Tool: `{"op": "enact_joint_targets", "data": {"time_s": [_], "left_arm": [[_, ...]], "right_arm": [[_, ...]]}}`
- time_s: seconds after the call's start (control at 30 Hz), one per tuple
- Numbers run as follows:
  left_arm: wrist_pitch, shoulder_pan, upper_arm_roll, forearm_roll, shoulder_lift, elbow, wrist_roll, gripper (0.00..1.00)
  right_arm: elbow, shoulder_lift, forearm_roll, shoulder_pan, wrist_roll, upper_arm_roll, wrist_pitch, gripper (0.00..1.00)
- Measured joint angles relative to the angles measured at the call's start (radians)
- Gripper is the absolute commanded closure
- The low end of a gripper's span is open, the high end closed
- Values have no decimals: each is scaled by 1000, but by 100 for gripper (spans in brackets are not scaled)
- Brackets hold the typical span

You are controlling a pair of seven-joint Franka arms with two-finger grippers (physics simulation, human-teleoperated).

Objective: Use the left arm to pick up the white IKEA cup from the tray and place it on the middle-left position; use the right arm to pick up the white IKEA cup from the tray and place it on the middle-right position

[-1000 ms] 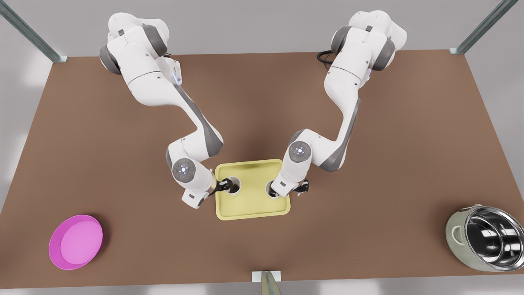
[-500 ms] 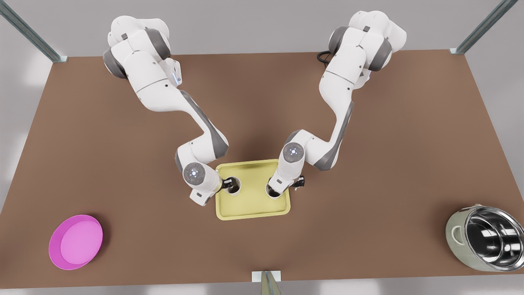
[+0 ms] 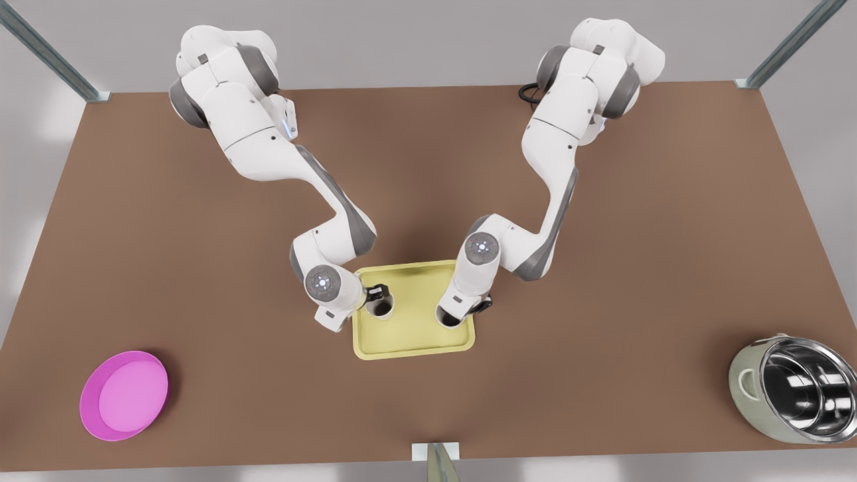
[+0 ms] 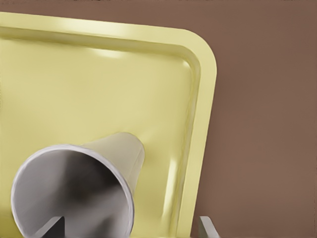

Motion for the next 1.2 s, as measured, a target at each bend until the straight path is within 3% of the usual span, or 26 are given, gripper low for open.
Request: {"op": "enact_joint_targets", "data": {"time_s": [0.07, 0.17, 0.2, 0.33, 0.47, 0.57, 0.6, 0.67, 0.83, 0.9, 1.03, 1.13, 1.2], "left_arm": [[-16, 25, 4, 0, -59, -34, -4, 85], [-16, 158, 4, -54, -259, -282, 38, 85], [-14, 206, 5, -70, -288, -330, 63, 85], [49, 374, 5, -106, -319, -477, 194, 84], [146, 430, 5, -156, -293, -502, 334, 84], [201, 440, 5, -171, -270, -503, 422, 84], [215, 442, 5, -173, -266, -502, 448, 84], [238, 443, 5, -184, -263, -501, 504, 0], [264, 441, 3, -225, -277, -491, 656, 0], [213, 440, 4, -230, -352, -487, 707, 0], [-140, 447, 55, -233, -459, -198, 738, 0], [-308, 440, 58, -183, -619, -281, 726, 0], [-359, 428, 55, -155, -643, -301, 718, 0]], "right_arm": [[4, 9, -1, 0, -1, -1, 5, 0], [25, 27, -3, 0, -1, -2, 12, 0], [27, 33, -3, 1, -1, -2, 17, 5], [30, 46, -6, 2, -3, -2, 37, 33], [30, 46, -5, 2, -5, -2, 50, 72], [31, 45, 0, 2, -8, -2, 56, 85], [32, 45, 3, 2, -10, -3, 57, 87], [37, 44, 7, 0, -14, -4, 59, 89], [71, -73, 14, -82, -34, -9, -32, 90], [75, -117, 15, -147, -58, -10, -96, 90], [104, -116, 12, -257, -156, -72, -173, 90], [148, -82, 10, -286, -250, -148, -196, 90], [155, -49, 10, -294, -311, -183, -188, 90]]}}
